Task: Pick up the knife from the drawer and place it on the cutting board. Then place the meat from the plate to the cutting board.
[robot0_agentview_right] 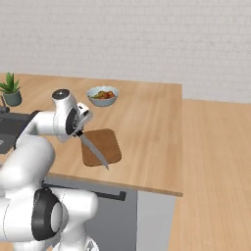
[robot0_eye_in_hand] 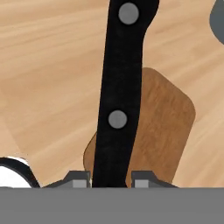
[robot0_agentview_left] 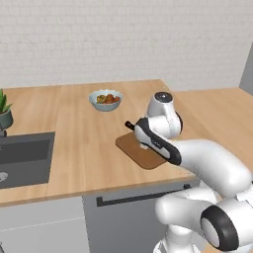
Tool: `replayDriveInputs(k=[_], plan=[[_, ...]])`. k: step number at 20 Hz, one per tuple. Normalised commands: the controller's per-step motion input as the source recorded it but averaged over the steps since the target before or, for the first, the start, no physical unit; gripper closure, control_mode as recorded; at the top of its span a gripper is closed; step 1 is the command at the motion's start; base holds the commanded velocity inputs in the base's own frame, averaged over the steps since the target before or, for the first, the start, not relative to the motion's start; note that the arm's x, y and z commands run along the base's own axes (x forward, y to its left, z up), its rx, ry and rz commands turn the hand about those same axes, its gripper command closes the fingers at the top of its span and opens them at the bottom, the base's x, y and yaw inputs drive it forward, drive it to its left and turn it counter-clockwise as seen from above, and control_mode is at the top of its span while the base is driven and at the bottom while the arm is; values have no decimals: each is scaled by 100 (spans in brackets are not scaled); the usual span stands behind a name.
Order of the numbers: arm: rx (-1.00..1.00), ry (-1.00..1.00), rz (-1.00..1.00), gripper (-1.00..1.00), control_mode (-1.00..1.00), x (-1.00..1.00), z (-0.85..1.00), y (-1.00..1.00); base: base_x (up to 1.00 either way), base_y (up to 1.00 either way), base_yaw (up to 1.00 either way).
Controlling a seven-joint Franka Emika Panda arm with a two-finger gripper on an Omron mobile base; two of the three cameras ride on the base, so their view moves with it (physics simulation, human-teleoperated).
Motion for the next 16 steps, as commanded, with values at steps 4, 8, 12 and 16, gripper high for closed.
replayDriveInputs(k=[4,8,12,16], plan=[[0,43,0,100,-100,91,-3,-4,0,0,0],[0,35,0,100,-100,53,-29,-23,0,0,0],[-3,8,1,100,-100,1,-44,-3,0,0,0],[-8,-8,0,100,-100,13,-78,2,0,0,0]])
